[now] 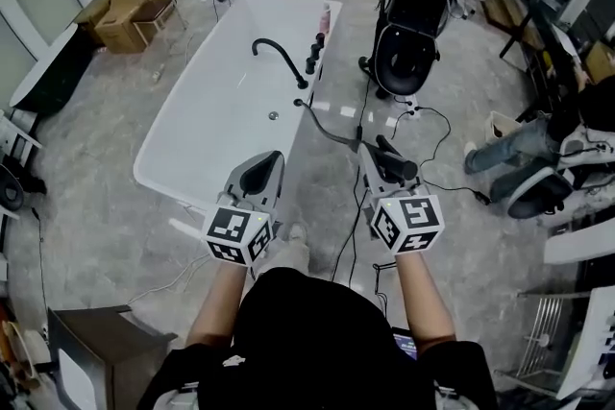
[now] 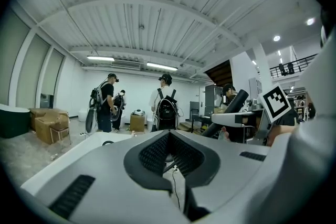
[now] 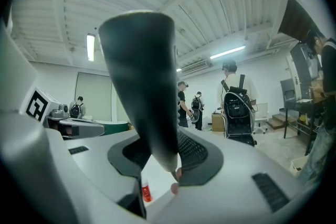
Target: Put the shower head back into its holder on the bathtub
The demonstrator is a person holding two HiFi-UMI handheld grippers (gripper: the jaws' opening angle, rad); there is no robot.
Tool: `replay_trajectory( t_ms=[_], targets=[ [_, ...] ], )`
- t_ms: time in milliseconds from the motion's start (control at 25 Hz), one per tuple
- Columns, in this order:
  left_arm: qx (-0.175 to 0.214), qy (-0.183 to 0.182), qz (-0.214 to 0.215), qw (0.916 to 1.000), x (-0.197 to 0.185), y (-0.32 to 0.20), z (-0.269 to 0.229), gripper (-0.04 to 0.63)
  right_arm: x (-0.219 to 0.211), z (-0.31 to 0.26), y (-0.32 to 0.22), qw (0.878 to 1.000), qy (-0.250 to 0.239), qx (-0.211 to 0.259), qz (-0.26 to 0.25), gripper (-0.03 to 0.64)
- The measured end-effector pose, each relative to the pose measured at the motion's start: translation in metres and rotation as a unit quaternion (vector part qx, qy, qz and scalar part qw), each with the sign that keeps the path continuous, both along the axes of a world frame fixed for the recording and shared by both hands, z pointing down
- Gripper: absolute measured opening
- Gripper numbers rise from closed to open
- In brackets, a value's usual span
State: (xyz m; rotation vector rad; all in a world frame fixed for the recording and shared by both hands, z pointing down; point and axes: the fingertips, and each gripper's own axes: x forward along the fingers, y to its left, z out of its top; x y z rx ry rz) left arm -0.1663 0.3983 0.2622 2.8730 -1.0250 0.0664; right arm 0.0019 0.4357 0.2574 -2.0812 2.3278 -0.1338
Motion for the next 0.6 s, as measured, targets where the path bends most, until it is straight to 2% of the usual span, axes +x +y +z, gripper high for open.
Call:
replay_trajectory(
  t_ms=[280, 600],
  targets=[
    [0.0, -0.001, 0.002, 1.0, 0.014, -0.017, 0.0, 0.014, 0.011, 0.0, -0.016, 1.0, -0.004, 0.003, -0.001, 0.141],
    [-0.009, 0.002, -0.003, 1.0, 0.039, -0.073, 0.005, 0.014, 0.035, 0.005, -0.071, 1.0, 0.002, -0.007, -0.011, 0.141]
  ],
)
